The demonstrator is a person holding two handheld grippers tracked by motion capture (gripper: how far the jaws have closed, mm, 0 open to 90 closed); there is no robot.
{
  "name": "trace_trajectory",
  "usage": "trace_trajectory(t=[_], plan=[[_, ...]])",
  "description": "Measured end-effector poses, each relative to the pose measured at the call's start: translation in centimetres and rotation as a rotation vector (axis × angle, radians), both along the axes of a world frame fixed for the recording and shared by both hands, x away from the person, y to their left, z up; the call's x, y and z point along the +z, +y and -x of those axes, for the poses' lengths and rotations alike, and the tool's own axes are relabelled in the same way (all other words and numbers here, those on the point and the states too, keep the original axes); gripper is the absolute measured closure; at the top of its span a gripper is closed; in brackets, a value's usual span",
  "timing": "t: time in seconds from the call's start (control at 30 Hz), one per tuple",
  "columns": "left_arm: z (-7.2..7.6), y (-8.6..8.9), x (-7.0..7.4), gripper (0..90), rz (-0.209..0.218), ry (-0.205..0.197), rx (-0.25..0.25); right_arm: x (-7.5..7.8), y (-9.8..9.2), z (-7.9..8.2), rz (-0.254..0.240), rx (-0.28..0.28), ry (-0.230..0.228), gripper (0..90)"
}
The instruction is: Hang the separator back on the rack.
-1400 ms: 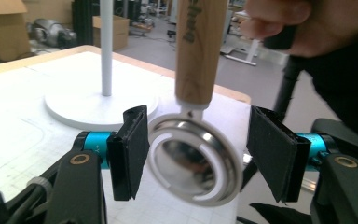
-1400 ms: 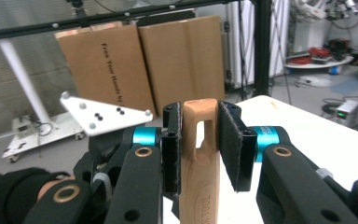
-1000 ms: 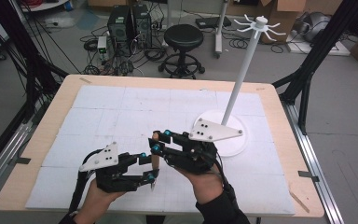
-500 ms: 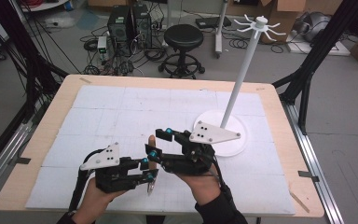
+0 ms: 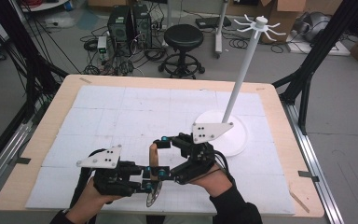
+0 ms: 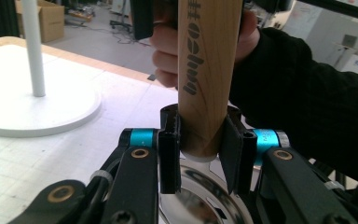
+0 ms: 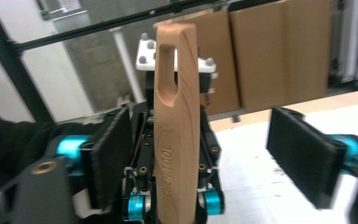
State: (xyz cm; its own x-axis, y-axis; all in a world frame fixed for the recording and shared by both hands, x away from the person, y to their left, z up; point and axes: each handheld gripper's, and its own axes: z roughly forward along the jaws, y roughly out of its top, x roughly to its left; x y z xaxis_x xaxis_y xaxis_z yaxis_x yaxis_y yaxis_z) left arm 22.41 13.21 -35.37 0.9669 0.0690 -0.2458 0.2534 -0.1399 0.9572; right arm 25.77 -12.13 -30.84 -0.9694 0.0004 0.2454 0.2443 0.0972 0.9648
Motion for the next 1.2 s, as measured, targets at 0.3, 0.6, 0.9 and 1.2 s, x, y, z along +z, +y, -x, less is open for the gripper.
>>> trace_trajectory(t=[0.3, 0.6, 0.9, 1.2], plan=[[-0.1, 0.2, 0.1, 70.5, 0.021, -0.005, -0.022, -0.1, 0.4, -0.1, -0.003, 0.07, 0.017, 47.5], [-0.1, 0.1, 0.0, 70.5, 0.023, -0.002, -0.029, -0.1, 0.4, 0.1, -0.018, 0.118, 0.017, 68.0], [-0.4, 0.3, -0.1, 47.4, -0.007, 0.01, 0.14, 0.2, 0.6, 0.8, 0.001, -0.039, -0.023, 70.0], [-0.7, 1.1, -0.2, 37.2, -0.012, -0.02, 0.272, 0.6, 1.0, 1.3, -0.002, -0.282, -0.022, 70.0]])
